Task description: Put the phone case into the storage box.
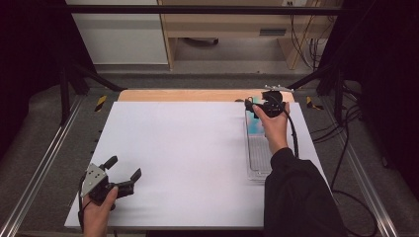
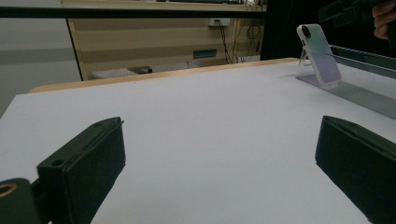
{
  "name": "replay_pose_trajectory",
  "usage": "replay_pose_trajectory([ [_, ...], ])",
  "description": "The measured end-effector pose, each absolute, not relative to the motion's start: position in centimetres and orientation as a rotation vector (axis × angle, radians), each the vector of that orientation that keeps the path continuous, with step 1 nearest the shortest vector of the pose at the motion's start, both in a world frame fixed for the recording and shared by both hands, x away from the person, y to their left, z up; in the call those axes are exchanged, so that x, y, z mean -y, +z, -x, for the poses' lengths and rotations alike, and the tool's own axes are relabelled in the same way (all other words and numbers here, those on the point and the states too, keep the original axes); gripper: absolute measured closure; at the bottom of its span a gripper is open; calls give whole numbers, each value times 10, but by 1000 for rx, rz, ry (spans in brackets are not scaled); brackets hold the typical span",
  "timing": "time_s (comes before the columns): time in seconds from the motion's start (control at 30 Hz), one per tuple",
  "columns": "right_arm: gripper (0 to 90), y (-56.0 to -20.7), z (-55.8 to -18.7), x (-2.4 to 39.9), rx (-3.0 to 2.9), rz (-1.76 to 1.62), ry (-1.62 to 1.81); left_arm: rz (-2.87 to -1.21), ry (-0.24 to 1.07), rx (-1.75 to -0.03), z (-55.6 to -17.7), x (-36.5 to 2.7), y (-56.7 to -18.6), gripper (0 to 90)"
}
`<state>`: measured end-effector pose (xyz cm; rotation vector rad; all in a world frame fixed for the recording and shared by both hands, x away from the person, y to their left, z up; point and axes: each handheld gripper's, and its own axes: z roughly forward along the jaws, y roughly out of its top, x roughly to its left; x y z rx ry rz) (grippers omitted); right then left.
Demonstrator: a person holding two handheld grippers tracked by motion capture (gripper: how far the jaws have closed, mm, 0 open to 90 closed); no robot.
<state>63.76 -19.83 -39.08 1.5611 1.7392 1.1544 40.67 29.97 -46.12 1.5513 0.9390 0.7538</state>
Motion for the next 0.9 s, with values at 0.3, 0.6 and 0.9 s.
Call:
replay_pose_trajectory([
  [0.3,53,-386,-636,195,-1736,-1560,1177,-1549,751,-943,-408,-302,-462,12],
  [0.6,49,-381,-631,191,-1752,-1527,1201,-1537,754,-952,-407,-304,-462,12],
  [0.9,51,-375,-627,184,-1792,-1465,1241,-1535,757,-955,-407,-304,-462,11],
])
